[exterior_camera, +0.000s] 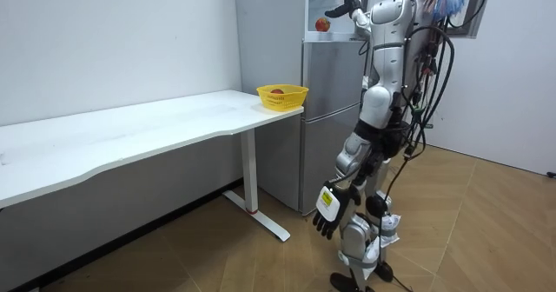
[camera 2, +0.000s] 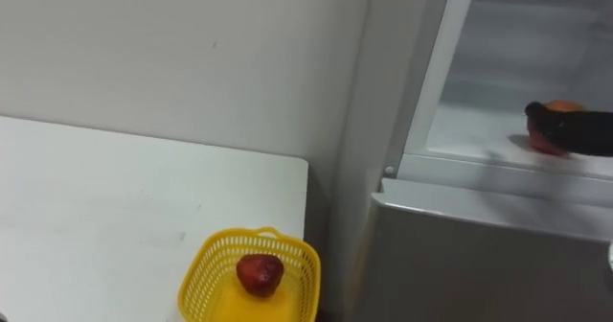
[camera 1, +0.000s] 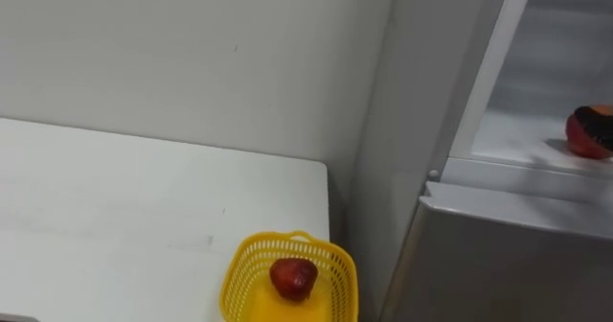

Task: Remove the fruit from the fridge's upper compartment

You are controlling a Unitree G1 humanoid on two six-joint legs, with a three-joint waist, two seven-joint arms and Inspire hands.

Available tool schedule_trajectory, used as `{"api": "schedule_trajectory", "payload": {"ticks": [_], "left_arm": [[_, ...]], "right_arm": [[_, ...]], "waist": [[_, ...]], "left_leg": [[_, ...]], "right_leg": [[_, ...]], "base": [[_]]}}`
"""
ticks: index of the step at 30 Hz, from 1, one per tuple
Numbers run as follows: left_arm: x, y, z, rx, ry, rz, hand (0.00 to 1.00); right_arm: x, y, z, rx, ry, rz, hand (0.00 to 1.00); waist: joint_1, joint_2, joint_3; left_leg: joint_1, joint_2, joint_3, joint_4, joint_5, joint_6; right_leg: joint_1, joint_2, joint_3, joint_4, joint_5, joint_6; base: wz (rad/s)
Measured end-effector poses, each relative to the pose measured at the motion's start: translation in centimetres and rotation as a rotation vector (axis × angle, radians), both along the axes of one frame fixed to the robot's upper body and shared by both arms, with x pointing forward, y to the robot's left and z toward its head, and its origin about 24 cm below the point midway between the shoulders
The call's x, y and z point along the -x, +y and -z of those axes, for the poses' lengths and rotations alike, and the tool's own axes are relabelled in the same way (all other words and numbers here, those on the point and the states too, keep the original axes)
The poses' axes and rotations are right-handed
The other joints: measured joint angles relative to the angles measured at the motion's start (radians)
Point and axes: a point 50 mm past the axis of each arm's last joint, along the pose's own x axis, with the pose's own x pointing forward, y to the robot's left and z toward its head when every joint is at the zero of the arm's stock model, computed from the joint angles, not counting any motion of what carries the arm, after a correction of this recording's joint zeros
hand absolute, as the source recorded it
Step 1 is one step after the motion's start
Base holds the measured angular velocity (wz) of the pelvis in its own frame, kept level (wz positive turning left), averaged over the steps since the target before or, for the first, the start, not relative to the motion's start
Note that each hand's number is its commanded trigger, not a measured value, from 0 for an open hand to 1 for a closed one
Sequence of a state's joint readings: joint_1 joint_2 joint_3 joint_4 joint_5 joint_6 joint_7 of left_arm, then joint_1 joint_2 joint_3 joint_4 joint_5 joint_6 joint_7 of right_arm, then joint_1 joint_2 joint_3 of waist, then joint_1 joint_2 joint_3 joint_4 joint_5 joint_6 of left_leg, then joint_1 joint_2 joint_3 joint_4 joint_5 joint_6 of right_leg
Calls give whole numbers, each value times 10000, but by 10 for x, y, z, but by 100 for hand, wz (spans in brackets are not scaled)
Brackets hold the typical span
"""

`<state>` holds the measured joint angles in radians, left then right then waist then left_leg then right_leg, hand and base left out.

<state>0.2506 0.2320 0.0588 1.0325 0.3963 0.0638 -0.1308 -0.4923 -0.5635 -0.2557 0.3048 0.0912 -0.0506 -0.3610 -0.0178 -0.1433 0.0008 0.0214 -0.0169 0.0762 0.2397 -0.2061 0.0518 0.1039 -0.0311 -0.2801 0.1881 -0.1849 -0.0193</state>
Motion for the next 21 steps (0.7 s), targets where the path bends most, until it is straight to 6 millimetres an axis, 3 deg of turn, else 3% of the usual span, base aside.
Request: {"api": "schedule_trajectory", "payload": {"ticks": [5, 15, 18, 19, 21], "left_arm": [[3, 3, -2, -117, 3, 17, 0], [5, 8, -4, -254, -4, -24, 0], [6, 12, -5, -361, 31, -136, 0], [6, 13, -5, -399, 79, -165, 0], [6, 13, -5, -413, 112, -182, 0]], "right_arm": [[-1, -16, 16, -356, 930, 483, 0], [-3, -19, 15, 143, 1467, 405, 0], [-5, -28, 24, -191, 2113, 396, 0], [-6, -31, 27, -418, 2346, 458, 0], [-7, -33, 29, -586, 2524, 496, 0]], "waist": [[17, -75, -74], [20, -280, -101], [20, -417, -86], [18, -505, -135], [35, -508, -131]], "left_leg": [[9, -10, -16, 3, 6, 0], [24, -10, -16, -17, 7, -1], [65, -10, -78, -25, 7, -1], [65, -12, -100, -25, 7, -1], [66, -12, -100, -24, 7, -1]], "right_leg": [[3, 16, -4, 11, -1, -3], [31, 27, -84, 20, -1, -3], [101, 16, -182, 11, -1, -2], [108, 8, -215, 13, -1, -2], [108, 10, -219, 13, -1, -1]], "base": [[0], [0], [7], [5], [0]]}}
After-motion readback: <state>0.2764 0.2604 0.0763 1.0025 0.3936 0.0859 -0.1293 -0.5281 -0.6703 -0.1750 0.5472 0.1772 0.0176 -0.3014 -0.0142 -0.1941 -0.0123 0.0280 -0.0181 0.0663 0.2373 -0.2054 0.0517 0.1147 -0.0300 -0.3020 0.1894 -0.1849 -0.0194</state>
